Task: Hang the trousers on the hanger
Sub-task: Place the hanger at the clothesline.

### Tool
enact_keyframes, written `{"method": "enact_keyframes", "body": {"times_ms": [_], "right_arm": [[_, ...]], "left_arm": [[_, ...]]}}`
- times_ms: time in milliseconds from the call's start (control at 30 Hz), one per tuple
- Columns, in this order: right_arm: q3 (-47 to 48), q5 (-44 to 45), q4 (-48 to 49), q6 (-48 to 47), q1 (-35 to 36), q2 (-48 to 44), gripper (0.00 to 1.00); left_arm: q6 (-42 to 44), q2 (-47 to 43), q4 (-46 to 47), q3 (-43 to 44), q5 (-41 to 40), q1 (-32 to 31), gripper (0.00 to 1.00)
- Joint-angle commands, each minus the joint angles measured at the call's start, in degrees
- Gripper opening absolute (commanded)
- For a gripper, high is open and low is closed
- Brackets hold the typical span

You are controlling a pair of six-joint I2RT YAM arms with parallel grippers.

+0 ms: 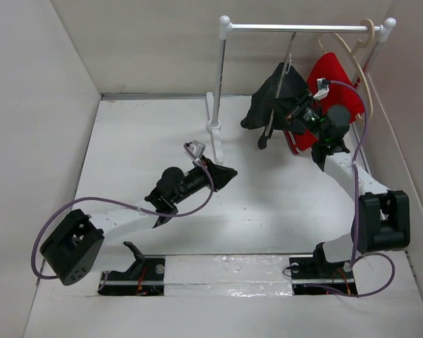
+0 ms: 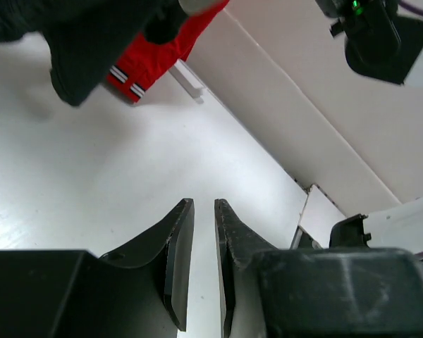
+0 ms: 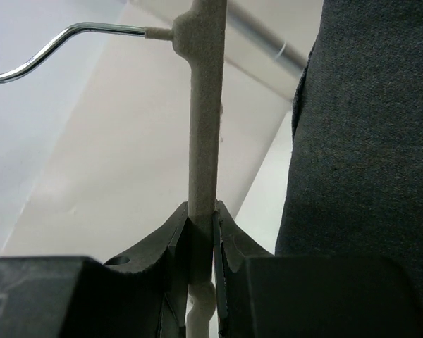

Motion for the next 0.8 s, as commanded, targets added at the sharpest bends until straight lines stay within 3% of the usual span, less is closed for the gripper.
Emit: {"method": "enact_keyframes", "body": {"times_ms": [0, 200, 767], "right_arm": [[7.1, 4.4, 14.2, 1.5, -1.3, 1.9, 0.0], [16.3, 3.7, 12.7, 2.4, -3.8, 7.6, 0.0], [32.3, 1.1, 6.8, 3.8, -8.5, 18.8, 0.0]], "left_arm": [[-0.2, -3.8, -1.1, -0.8, -4.3, -3.2, 0.15], [2.7, -8.5, -7.1, -2.0, -12.6, -8.0, 0.13], [1.4, -6.8, -6.5, -4.8, -13.5, -11.4, 0.16]]}}
